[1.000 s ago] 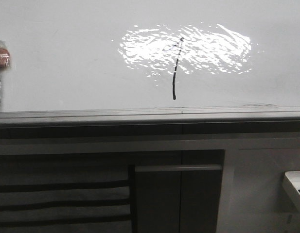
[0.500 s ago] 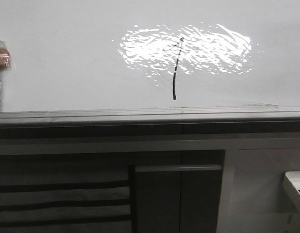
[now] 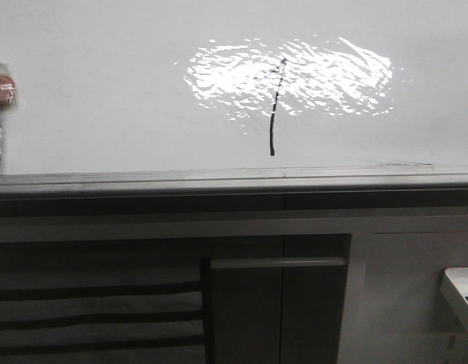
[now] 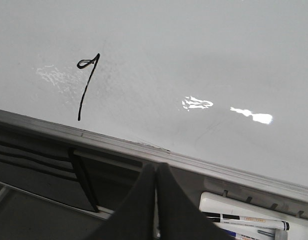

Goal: Write number 9 on whiteboard

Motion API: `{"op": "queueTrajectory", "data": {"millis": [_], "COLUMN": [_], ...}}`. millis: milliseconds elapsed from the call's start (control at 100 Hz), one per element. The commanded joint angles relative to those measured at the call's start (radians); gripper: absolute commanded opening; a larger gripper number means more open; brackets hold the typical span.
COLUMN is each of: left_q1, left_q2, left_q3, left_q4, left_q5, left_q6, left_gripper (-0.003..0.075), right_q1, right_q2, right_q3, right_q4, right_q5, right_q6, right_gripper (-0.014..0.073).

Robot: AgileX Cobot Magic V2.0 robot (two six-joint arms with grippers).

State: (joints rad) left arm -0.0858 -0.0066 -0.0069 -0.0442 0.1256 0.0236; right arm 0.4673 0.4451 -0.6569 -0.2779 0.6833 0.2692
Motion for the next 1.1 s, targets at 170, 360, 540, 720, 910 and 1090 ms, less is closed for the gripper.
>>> {"op": "queueTrajectory", "data": {"millis": [170, 360, 540, 720, 910, 1090], "left_q1": [0.003, 0.003, 0.003, 0.003, 0.003, 0.003], "left_q2": [-0.026, -0.026, -0.026, -0.026, -0.026, -0.026], "left_q3": [0.030, 0.030, 0.030, 0.030, 0.030, 0.030], "left_q4": [-0.011, -0.011, -0.011, -0.011, -0.011, -0.011], "left_q5": [-0.107, -0.105, -0.105, -0.105, -0.105, -0.105], "left_q6": [-0.009, -0.009, -0.009, -0.009, -0.009, -0.009], "left_gripper": [-0.0020, -0.0020, -0.0020, -0.0020, -0.0020, -0.0020], "right_q1": [-0.005, -0.005, -0.005, -0.005, -0.068, -0.248], "right_q2": [0.005, 0.005, 0.005, 0.005, -0.075, -0.251], "right_q3": [-0.024, -0.024, -0.024, -0.024, 0.081, 0.372], "right_q4": [-0.027, -0.027, -0.027, -0.027, 0.016, 0.100], "right_q5": [-0.073, -0.073, -0.073, -0.073, -0.248, -0.603], "right_q6": [0.001, 0.001, 0.001, 0.001, 0.001, 0.001], "right_gripper": [-0.0072, -0.0072, -0.0072, -0.0072, -0.0072, -0.0072]}}
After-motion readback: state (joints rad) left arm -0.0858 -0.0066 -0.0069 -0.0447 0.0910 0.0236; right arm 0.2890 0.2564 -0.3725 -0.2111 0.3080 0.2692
